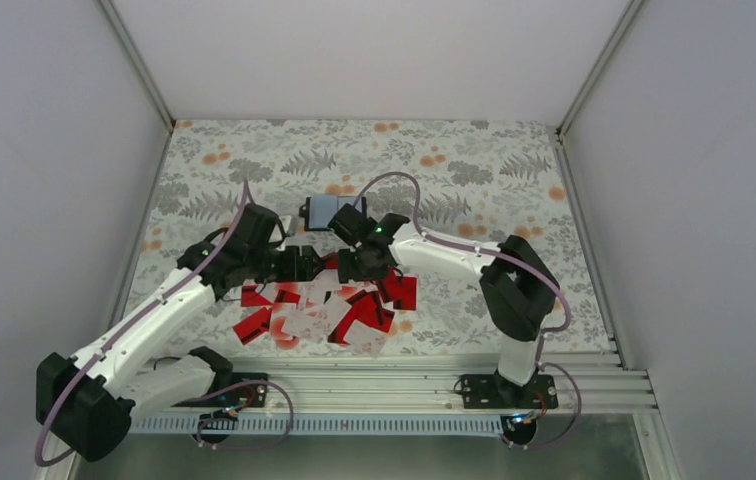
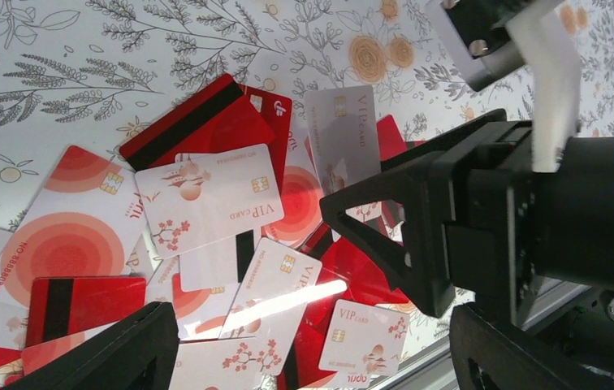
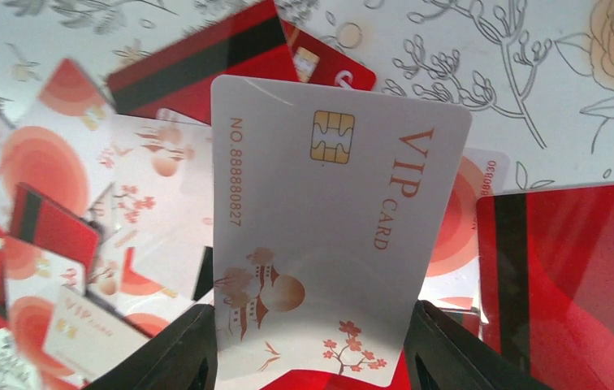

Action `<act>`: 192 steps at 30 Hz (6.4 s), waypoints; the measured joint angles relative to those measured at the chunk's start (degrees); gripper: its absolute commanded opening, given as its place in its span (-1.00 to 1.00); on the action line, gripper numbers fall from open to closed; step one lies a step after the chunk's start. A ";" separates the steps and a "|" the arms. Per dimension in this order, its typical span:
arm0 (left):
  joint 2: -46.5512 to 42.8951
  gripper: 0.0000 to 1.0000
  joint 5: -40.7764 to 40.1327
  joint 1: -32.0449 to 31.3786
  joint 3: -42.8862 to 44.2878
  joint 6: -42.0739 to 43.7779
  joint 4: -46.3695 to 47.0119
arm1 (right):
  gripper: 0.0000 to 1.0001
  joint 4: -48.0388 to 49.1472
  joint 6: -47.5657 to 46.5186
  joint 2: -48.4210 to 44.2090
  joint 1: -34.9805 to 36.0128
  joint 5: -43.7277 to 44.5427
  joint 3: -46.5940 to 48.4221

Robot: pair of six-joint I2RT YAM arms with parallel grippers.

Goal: Put the credit cards into the card holder

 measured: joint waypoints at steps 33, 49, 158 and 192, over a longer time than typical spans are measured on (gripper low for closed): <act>6.43 -0.35 16.55 10.78 1.88 -2.60 10.69 | 0.06 8.20 -6.58 -8.39 -0.39 -11.96 3.39; 7.74 -0.95 15.72 10.95 2.95 -5.31 12.13 | 0.13 8.63 -6.58 -8.68 -0.39 -11.76 4.98; 63.25 -0.95 25.75 18.67 31.28 3.76 26.34 | -0.33 20.06 -10.27 26.29 -30.71 -44.81 15.87; 68.08 -0.95 28.22 18.05 43.41 15.56 8.92 | -0.46 12.48 -15.45 28.37 -30.69 -44.28 20.98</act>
